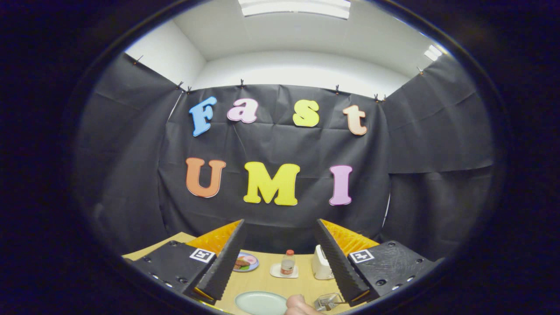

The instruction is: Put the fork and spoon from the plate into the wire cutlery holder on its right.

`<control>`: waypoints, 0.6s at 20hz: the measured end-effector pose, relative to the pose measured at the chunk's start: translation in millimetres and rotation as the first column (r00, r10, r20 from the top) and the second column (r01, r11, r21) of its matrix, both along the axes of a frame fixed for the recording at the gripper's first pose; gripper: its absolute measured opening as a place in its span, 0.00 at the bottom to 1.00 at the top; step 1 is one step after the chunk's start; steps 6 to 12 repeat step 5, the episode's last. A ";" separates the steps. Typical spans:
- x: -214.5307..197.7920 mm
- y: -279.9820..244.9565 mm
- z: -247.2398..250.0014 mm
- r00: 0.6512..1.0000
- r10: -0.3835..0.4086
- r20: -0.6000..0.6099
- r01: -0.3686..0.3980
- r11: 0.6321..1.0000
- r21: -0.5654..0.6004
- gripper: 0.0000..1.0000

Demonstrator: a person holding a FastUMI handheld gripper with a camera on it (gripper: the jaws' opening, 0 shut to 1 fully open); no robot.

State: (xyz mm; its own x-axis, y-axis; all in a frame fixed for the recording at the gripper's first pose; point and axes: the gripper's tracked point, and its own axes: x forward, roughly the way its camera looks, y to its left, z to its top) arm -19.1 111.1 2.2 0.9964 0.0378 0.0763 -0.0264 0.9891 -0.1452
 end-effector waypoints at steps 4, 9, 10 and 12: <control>1.1 -13.3 3.9 1.000 0.024 0.003 -0.024 1.000 -0.019 0.95; 0.8 -17.0 2.9 1.000 0.022 -0.003 -0.022 1.000 -0.015 0.95; 0.8 -17.0 2.9 1.000 0.022 -0.003 -0.022 1.000 -0.015 0.95; 0.8 -17.0 2.9 1.000 0.022 -0.003 -0.022 1.000 -0.015 0.95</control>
